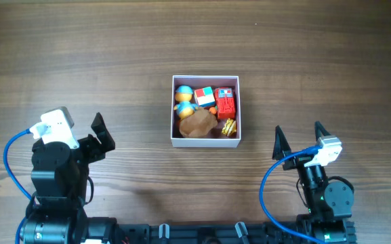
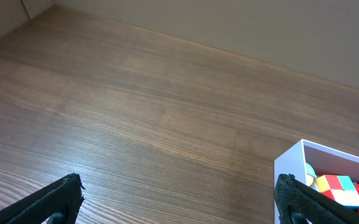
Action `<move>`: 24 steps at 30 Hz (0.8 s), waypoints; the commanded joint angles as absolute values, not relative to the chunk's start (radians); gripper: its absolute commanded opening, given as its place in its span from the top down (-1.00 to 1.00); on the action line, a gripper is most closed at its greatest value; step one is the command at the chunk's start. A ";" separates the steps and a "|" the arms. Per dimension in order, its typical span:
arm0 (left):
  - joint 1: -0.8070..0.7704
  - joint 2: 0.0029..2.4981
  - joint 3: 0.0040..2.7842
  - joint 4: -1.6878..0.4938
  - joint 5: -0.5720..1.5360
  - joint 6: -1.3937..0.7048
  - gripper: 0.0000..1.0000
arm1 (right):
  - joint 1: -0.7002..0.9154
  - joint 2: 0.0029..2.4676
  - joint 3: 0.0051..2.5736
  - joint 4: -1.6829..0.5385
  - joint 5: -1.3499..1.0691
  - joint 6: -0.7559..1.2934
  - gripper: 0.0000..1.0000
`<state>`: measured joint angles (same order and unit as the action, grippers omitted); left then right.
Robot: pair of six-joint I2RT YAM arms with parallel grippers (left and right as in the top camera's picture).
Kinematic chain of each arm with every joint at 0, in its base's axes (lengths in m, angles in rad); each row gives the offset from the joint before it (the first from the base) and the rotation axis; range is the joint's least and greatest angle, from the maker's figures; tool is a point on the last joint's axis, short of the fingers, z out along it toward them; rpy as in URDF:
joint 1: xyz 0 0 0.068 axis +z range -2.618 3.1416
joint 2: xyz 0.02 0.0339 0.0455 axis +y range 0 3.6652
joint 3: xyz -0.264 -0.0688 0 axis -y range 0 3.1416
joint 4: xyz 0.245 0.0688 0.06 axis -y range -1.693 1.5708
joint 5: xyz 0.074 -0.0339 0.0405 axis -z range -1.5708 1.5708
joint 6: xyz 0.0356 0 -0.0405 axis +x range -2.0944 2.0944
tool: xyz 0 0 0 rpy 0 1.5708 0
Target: Pack container
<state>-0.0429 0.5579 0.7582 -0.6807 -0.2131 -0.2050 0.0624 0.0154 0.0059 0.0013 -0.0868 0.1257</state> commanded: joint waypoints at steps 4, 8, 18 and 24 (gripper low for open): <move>-0.037 0.556 0.754 -0.678 -0.226 -0.221 -0.99 | 0.066 0.004 0.005 0.007 -0.099 0.115 -1.00; -0.032 0.531 0.754 -0.724 -0.229 -0.217 -1.00 | 0.066 0.004 0.005 0.007 -0.099 0.115 -0.99; -0.007 0.176 0.530 -0.591 -0.153 -0.218 -0.99 | 0.066 0.004 0.005 0.007 -0.099 0.115 -0.99; -0.007 0.056 0.209 -0.112 -0.058 -0.217 -0.99 | 0.066 0.004 0.005 0.007 -0.099 0.115 -0.99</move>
<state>-0.0132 0.0895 0.3347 -0.2874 -0.1291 -0.2127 0.0624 0.0154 0.0059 0.0013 -0.0868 0.1257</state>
